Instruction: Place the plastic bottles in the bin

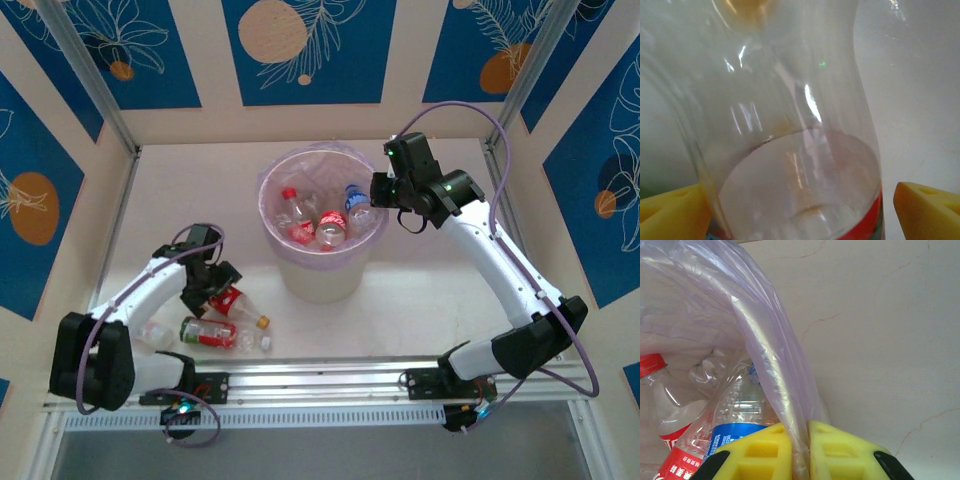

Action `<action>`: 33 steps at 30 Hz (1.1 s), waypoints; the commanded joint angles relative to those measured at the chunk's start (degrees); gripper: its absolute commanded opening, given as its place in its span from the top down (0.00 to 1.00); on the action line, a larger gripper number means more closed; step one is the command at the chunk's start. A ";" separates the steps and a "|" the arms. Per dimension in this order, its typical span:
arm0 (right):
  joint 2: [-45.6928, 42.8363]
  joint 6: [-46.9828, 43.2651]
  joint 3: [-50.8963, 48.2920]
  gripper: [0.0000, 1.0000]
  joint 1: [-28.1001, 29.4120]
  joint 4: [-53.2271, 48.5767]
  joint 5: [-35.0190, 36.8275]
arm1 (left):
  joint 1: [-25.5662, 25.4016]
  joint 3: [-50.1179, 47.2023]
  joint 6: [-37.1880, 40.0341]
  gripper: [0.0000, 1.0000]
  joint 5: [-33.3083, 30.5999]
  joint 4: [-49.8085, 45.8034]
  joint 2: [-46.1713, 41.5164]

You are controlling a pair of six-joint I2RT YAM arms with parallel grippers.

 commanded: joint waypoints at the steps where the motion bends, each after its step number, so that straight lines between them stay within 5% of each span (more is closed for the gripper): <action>1: 1.56 0.68 -1.41 0.86 0.00 1.60 -2.58 | 0.55 -1.94 -1.99 0.05 1.56 3.58 1.96; 6: 1.69 0.86 -1.30 0.85 0.10 1.46 -2.54 | 0.36 -2.43 -2.65 0.00 3.39 6.48 4.23; 16: 2.34 0.71 -0.36 0.86 0.63 0.75 -1.84 | 0.38 -1.17 -2.29 0.24 2.69 6.59 5.54; 23: 2.64 1.03 -0.23 0.86 0.80 0.69 -1.83 | 0.46 2.57 -0.38 0.30 1.25 3.76 4.17; 26: 2.68 0.91 -0.18 0.85 0.84 0.69 -1.75 | 0.46 9.80 6.19 0.30 -5.21 -1.36 2.41; 33: 3.16 0.24 0.79 0.86 0.89 0.08 -1.15 | 1.14 35.02 22.14 0.48 -21.60 -12.06 0.17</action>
